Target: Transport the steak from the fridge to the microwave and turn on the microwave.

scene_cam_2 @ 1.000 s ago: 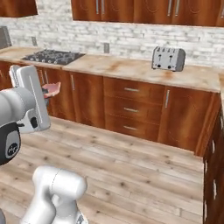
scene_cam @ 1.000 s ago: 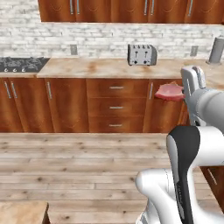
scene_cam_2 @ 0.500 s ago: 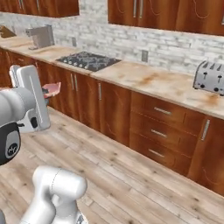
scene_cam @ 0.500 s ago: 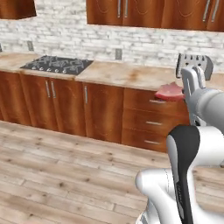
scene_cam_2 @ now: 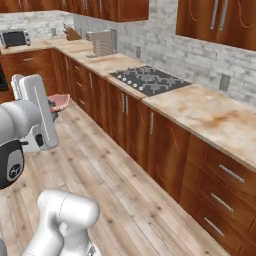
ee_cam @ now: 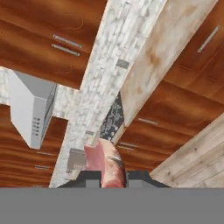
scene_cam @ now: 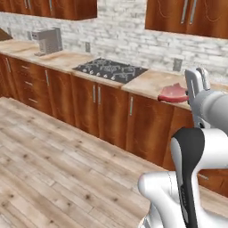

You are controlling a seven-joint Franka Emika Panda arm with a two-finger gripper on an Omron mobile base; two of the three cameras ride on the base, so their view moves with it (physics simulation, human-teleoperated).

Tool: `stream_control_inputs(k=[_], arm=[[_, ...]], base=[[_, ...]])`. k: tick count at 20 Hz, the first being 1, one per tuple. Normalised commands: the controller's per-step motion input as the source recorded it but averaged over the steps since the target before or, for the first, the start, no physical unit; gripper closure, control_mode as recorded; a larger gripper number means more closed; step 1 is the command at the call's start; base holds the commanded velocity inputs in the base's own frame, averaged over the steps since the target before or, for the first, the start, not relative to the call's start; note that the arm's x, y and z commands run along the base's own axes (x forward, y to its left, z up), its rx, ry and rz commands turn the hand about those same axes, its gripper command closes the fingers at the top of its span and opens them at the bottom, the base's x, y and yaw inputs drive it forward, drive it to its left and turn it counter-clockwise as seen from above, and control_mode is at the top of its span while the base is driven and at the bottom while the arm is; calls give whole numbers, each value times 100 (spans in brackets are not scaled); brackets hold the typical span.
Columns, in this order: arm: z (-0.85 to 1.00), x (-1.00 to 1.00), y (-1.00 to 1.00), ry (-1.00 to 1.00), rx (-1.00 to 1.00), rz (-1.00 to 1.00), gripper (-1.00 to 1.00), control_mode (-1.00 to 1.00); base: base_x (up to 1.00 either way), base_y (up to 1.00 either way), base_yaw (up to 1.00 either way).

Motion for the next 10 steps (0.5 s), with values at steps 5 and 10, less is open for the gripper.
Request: stream_control_inputs(k=[5, 10], arm=[[0, 0, 0, 0, 0, 0, 100, 100], [0, 0, 0, 0, 0, 0, 100, 100]], base=[[99, 0, 52], [100, 0, 51]])
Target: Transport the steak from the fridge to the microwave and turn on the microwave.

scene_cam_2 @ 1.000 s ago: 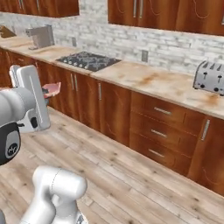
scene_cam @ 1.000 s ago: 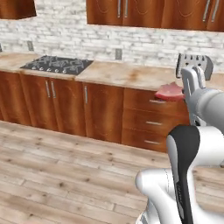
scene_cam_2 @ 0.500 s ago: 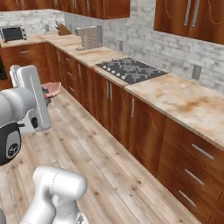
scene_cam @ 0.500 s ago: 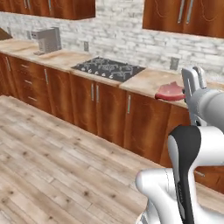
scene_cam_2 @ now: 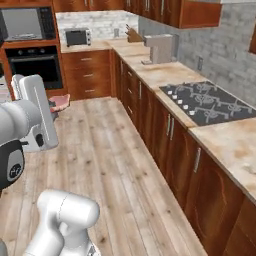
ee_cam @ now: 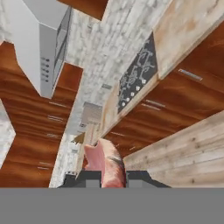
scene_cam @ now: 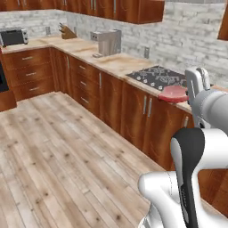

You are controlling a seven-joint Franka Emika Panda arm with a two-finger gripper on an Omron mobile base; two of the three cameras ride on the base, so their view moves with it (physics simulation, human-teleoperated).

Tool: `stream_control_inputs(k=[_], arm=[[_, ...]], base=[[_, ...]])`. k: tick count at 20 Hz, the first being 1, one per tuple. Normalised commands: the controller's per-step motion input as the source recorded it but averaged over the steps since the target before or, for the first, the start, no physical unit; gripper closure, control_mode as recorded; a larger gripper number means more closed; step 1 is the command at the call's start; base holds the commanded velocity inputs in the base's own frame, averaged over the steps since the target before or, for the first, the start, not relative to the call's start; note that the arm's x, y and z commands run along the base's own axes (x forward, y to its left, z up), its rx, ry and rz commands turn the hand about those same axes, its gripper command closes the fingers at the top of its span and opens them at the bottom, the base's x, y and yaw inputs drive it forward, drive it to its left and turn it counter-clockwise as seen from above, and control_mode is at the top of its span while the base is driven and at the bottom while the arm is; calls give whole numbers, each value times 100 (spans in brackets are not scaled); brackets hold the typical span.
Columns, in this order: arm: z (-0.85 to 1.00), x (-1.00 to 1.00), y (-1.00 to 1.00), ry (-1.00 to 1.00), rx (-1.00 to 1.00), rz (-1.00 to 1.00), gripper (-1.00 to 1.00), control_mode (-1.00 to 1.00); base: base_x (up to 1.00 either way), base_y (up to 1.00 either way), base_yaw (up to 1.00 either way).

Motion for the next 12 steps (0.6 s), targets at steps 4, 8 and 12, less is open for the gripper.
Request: stream_control_inputs(k=[4, 8, 12], arm=[[0, 0, 0, 0, 0, 0, 100, 100], [0, 0, 0, 0, 0, 0, 100, 100], [0, 0, 0, 0, 0, 0, 100, 100]], base=[[100, 0, 50], [100, 0, 49], [100, 0, 45]])
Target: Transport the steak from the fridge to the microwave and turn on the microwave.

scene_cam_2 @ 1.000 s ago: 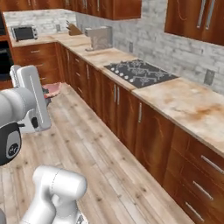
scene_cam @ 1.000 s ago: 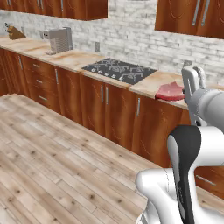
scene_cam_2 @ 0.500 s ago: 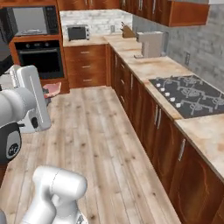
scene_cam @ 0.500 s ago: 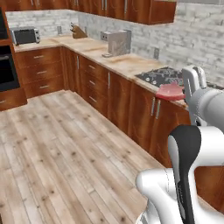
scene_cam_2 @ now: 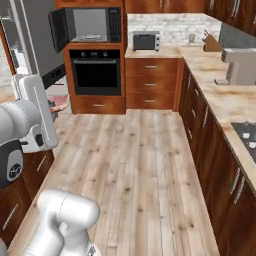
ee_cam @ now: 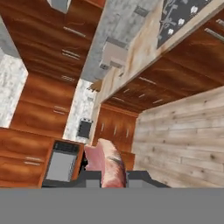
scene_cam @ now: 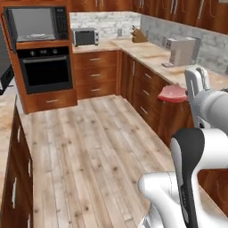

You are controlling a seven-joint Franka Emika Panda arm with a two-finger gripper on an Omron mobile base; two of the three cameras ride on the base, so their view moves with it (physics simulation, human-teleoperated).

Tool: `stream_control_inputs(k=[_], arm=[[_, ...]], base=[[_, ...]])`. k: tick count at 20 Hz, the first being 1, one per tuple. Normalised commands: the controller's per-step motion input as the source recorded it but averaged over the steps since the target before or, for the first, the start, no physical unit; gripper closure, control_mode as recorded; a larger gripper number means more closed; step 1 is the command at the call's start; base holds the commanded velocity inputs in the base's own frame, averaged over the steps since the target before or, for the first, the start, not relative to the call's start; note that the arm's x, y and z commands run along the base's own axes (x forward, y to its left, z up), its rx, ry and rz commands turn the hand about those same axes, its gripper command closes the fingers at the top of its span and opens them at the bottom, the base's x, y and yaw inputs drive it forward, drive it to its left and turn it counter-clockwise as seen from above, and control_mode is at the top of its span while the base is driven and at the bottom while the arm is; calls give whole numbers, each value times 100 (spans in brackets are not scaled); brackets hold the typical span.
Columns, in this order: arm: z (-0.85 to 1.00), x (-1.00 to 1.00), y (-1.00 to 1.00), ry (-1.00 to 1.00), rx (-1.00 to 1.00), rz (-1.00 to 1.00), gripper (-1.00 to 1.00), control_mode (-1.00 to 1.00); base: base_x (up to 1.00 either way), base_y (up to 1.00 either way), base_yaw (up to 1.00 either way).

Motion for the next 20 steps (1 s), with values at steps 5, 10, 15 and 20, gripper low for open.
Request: stream_control_inputs(k=[5, 10, 15, 20], arm=[[0, 0, 0, 0, 0, 0, 100, 100], [0, 0, 0, 0, 0, 0, 100, 100], [0, 0, 0, 0, 0, 0, 100, 100], [0, 0, 0, 0, 0, 0, 100, 100]], base=[[100, -3, 42], [100, -10, 39], [100, -12, 39], [100, -25, 35]])
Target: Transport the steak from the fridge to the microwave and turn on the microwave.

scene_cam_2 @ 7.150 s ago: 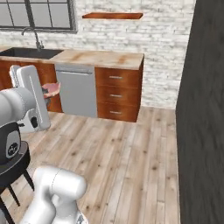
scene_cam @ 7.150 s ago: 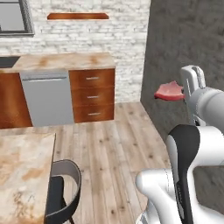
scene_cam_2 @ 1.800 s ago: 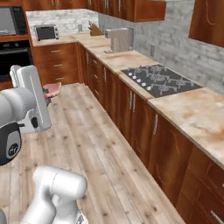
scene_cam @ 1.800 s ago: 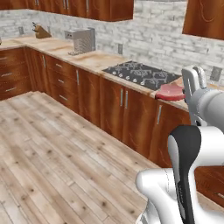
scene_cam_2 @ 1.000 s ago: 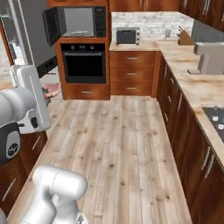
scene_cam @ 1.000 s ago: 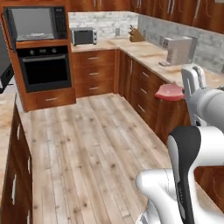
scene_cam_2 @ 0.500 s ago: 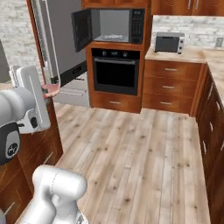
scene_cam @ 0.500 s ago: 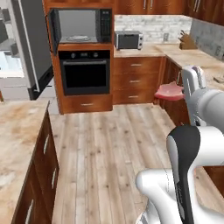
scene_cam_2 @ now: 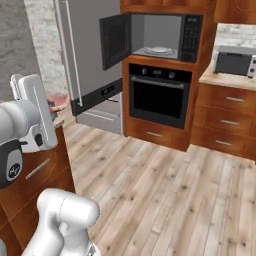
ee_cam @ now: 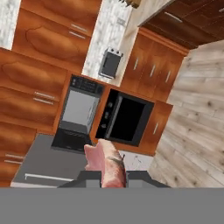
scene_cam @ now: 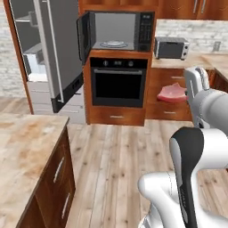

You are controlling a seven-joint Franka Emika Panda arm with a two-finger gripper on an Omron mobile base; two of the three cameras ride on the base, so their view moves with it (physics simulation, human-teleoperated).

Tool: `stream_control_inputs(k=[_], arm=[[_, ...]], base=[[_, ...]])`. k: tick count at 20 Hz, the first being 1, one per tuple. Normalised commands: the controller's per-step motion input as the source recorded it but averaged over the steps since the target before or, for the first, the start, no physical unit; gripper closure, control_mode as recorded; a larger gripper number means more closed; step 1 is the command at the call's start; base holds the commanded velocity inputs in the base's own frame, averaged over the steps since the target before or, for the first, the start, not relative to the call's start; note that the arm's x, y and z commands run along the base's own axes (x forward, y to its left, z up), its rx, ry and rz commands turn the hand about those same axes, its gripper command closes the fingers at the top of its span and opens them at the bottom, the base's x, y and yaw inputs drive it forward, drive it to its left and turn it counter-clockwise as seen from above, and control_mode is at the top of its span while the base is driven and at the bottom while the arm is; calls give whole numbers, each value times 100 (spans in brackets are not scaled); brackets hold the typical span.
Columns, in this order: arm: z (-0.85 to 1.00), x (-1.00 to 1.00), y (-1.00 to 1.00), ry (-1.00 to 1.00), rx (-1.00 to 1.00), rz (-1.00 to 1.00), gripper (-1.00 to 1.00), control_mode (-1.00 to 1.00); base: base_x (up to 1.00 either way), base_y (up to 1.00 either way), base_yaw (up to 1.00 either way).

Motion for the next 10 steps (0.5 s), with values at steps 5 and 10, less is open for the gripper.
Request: stream_control_inputs(k=[5, 10], arm=[[0, 0, 0, 0, 0, 0, 100, 100], [0, 0, 0, 0, 0, 0, 100, 100]], base=[[100, -54, 24], [99, -59, 19]])
